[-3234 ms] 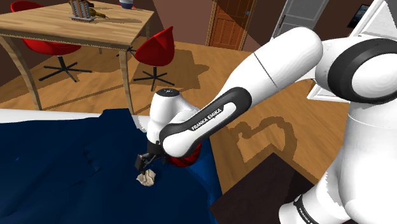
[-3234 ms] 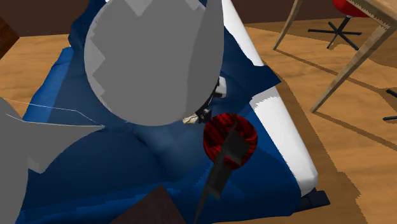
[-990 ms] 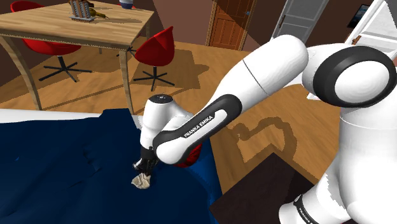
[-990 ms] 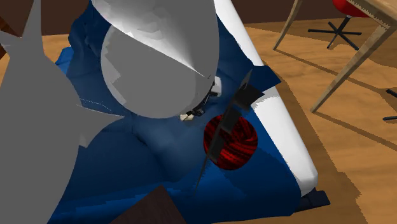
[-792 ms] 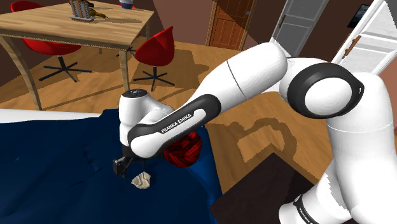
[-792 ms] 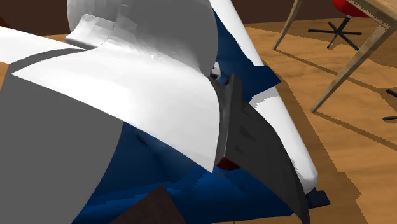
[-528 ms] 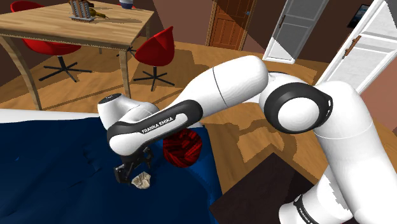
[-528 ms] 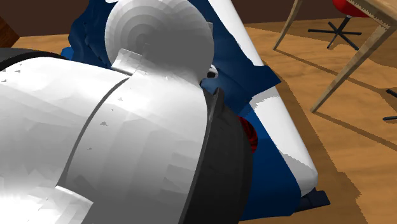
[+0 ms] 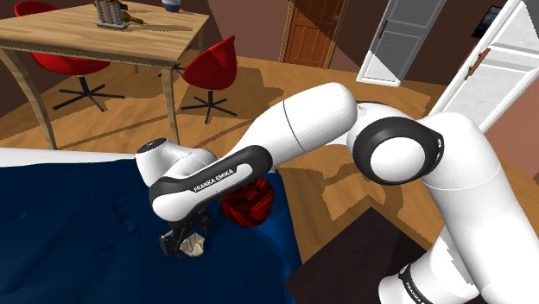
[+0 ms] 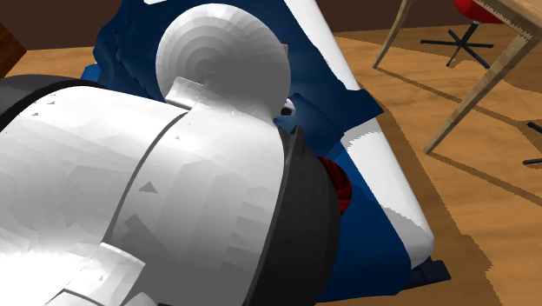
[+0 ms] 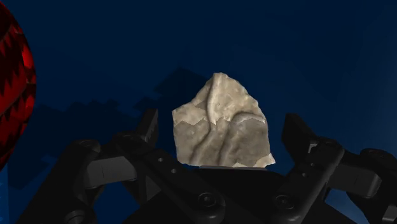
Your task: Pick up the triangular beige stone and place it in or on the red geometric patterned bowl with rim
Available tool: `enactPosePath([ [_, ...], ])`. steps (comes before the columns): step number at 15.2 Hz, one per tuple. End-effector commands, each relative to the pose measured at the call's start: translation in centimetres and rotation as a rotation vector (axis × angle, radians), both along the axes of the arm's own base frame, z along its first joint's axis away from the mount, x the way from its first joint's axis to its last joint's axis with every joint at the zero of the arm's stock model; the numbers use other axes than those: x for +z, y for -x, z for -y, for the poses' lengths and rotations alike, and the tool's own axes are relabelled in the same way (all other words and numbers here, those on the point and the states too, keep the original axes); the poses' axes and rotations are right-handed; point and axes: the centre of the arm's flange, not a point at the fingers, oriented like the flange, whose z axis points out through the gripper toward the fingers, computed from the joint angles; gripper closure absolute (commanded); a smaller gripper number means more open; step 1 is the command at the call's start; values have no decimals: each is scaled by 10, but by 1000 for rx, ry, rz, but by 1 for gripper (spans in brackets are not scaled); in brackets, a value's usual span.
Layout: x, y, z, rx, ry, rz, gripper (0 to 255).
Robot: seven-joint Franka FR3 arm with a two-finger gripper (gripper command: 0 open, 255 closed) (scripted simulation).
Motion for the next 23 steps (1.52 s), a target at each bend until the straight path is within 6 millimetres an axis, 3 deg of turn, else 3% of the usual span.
enactPosePath([
  [1,0,0,0,0,0,0,0],
  [4,0,0,0,0,0,0,0],
  [5,0,0,0,0,0,0,255],
  [14,0,0,0,0,0,0,255],
  [23,47,0,0,0,0,0,255],
])
